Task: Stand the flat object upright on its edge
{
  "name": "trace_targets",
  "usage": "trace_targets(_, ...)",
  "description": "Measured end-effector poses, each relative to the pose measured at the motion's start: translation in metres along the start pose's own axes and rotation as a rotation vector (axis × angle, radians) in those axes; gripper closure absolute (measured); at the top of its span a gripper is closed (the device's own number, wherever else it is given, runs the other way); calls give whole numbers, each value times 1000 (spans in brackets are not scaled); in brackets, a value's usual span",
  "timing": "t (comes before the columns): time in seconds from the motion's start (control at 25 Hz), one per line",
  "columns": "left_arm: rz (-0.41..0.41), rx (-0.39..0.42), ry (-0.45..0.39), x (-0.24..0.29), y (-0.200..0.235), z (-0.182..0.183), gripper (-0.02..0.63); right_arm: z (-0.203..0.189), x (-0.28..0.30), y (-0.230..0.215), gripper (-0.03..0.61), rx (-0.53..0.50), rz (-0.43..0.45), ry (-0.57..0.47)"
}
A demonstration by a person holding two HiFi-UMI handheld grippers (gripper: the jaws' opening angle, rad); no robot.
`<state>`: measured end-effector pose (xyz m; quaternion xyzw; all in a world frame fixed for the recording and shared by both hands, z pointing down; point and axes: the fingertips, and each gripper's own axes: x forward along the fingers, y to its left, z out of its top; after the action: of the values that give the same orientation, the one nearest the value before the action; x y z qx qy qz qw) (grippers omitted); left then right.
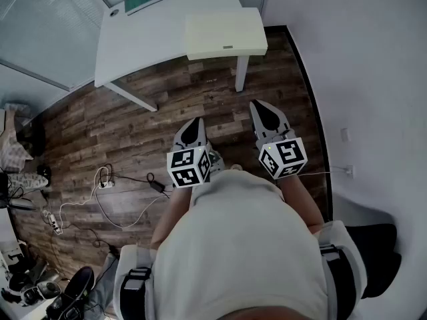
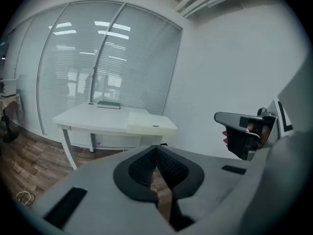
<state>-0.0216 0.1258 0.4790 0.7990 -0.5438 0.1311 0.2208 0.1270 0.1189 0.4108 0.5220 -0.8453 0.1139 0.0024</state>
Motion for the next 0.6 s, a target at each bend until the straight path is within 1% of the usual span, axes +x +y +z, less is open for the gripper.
trace_targets(0.36, 5, 7, -12, -12, -9, -8, 594, 0, -17, 5, 560, 0, 6, -17)
trace_targets(0.6, 8, 3, -11, -17, -11, -14, 594, -5, -23, 9, 560, -8, 17, -9)
